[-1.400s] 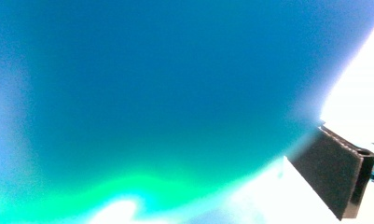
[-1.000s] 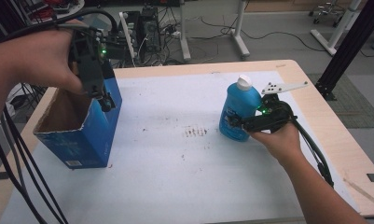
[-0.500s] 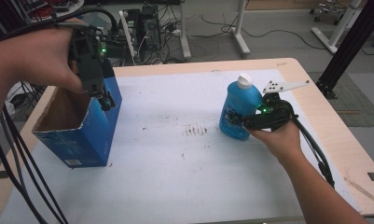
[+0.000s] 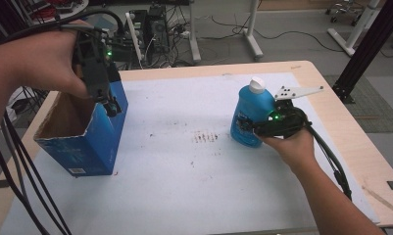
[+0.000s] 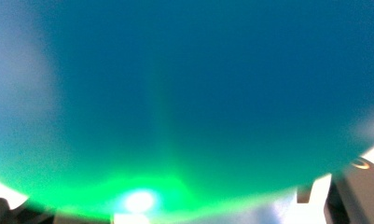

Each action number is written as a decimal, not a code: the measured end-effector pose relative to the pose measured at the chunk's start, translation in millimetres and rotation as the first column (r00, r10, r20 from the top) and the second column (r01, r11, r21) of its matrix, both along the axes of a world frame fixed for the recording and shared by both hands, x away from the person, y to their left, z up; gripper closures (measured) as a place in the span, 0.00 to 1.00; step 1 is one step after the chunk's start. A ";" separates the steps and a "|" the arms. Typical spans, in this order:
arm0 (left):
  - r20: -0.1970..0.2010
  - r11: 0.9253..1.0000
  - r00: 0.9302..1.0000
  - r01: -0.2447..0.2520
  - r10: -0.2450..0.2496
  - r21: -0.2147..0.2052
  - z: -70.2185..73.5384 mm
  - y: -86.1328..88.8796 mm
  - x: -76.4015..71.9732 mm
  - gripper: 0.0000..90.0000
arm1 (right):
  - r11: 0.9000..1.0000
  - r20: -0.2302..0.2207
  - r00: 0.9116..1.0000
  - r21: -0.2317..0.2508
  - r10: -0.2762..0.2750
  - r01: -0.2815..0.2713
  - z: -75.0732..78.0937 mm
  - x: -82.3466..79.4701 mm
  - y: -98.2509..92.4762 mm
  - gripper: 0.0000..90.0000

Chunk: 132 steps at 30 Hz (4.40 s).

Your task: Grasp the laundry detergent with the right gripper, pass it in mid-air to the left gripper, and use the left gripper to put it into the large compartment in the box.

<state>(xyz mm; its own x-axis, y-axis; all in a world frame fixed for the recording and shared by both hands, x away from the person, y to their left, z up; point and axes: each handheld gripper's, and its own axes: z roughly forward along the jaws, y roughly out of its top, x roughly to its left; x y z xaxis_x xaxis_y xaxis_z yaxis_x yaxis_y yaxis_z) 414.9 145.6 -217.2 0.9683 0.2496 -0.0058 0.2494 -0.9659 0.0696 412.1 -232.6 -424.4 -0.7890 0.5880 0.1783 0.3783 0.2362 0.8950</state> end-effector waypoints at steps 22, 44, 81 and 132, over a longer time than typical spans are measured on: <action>0.002 1.000 1.000 0.010 -0.010 -0.003 1.2 -8.0 -2.8 0.02 | 0.999 0.091 0.996 -0.033 -0.008 0.011 13.4 -9.5 -6.1 0.51; -0.004 0.997 0.997 0.081 -0.081 -0.015 9.9 -39.1 -19.1 0.02 | 0.974 0.156 0.964 -0.105 0.216 -0.202 68.2 -39.9 17.5 0.51; -0.011 0.981 0.981 0.194 -0.194 0.017 -4.5 -79.3 -52.0 0.02 | 0.850 0.119 0.841 -0.098 0.527 -0.518 49.2 -69.3 135.1 0.51; 0.006 0.961 0.964 0.266 -0.267 0.075 -23.6 -106.0 -69.0 0.08 | 0.824 0.128 0.814 -0.057 0.567 -0.564 56.6 -70.5 163.8 0.52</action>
